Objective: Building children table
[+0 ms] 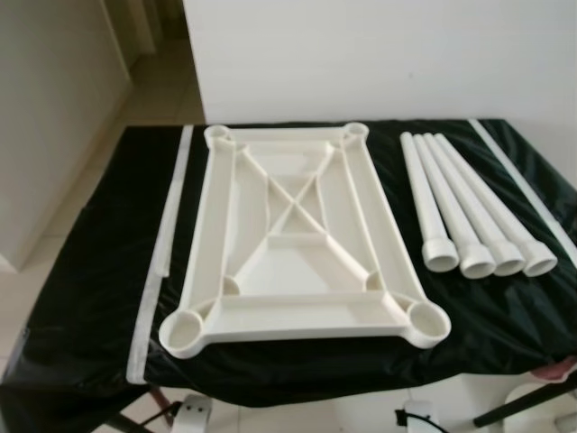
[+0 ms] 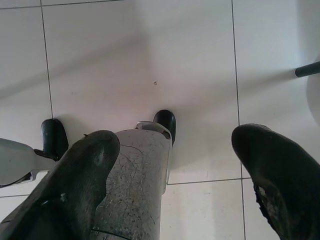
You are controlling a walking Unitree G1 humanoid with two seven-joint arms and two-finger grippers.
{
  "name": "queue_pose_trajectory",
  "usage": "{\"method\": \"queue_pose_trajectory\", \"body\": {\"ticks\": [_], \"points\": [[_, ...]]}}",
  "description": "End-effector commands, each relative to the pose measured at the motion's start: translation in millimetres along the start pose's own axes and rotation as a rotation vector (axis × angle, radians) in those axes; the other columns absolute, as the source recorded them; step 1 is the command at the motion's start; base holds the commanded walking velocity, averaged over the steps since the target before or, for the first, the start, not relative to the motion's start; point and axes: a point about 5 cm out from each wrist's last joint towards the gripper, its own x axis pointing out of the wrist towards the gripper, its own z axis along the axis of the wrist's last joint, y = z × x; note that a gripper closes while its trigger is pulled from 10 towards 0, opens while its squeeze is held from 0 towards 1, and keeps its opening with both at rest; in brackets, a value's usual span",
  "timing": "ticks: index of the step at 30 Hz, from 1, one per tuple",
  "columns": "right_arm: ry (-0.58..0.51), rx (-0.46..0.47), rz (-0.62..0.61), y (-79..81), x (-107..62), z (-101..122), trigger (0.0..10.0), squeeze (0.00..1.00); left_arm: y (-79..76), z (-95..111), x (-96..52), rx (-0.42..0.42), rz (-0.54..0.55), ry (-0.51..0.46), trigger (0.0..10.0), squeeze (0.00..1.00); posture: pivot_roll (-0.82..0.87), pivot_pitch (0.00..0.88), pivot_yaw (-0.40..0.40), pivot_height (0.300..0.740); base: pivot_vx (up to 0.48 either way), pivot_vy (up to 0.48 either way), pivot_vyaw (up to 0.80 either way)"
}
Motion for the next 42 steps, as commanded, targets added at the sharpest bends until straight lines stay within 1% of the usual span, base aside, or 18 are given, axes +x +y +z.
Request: {"method": "queue_pose_trajectory", "body": {"ticks": [1, 8, 12, 20, 21, 22, 31, 35, 36, 38, 41, 42], "points": [[0.02, 0.006, 0.004, 2.1, -1.6, -6, 10.0, 0.0, -9.4, -11, 0.0, 0.002, -0.045, 0.05, 10.0, 0.0, -0.01, 0.0, 0.015, 0.74, 0.0, 0.0, 0.0], [0.022, 0.009, 0.003, 1.9, -1.4, -6, 10.0, 0.0, -18.0, -12, 1.1, -0.003, -0.053, 0.054, 10.0, 0.0, -0.01, 0.0, 0.015, 0.74, 0.0, 0.0, 0.0], [0.025, 0.01, 0.003, 2.0, -1.4, -6, 10.0, 0.0, -15.4, -13, 0.5, -0.007, -0.051, 0.056, 10.0, 0.0, -0.01, 0.0, 0.014, 0.74, 0.0, 0.0, 0.0], [0.029, 0.011, 0.002, 1.4, -1.6, -7, 10.0, 0.0, -14.7, -14, 0.3, -0.009, -0.053, 0.056, 10.0, 0.0, -0.01, 0.0, 0.014, 0.74, 0.0, 0.0, 0.0], [0.032, 0.011, 0.001, 0.9, -1.8, -8, 10.0, 0.0, -14.4, -15, 0.0, -0.01, -0.053, 0.057, 10.0, 0.0, -0.01, 0.0, 0.014, 0.74, 0.0, 0.0, 0.0], [0.043, 0.014, -0.003, -1.0, -2.6, -10, 10.0, 0.0, -12.1, -23, -1.9, -0.012, -0.052, 0.067, 10.0, 0.0, -0.01, 0.0, 0.016, 0.74, 0.0, 0.0, 0.0], [0.047, 0.016, -0.003, -0.7, -3.0, -12, 10.0, 0.0, -9.7, -26, -2.8, -0.012, -0.05, 0.072, 10.0, 0.0, -0.01, 0.0, 0.017, 0.74, 0.0, 0.0, 0.0], [0.048, 0.018, -0.003, -0.1, -3.1, -12, 10.0, 0.0, -7.9, -23, -2.5, -0.011, -0.046, 0.071, 10.0, 0.0, -0.01, 0.0, 0.017, 0.74, 0.0, 0.0, 0.0], [0.05, 0.019, -0.003, 0.6, -3.2, -13, 10.0, 0.0, -4.1, -18, -1.9, -0.012, -0.041, 0.065, 10.0, 0.0, -0.01, 0.0, 0.017, 0.74, 0.0, 0.0, 0.0], [0.051, 0.019, -0.003, 0.7, -3.3, -13, 10.0, 0.0, -1.7, -14, -1.6, -0.012, -0.037, 0.06, 10.0, 0.0, -0.01, 0.0, 0.017, 0.74, 0.0, 0.0, 0.0], [0.05, 0.019, -0.003, 0.7, -3.3, -13, 10.0, 0.0, -1.2, -12, -1.3, -0.013, -0.037, 0.057, 10.0, 0.0, -0.01, 0.0, 0.017, 0.74, 0.0, 0.0, 0.0], [0.05, 0.02, -0.003, 0.8, -3.2, -13, 10.0, 0.0, -1.3, -8, -0.7, -0.013, -0.037, 0.051, 10.0, 0.0, -0.01, 0.0, 0.016, 0.74, 0.0, 0.0, 0.0]]}}
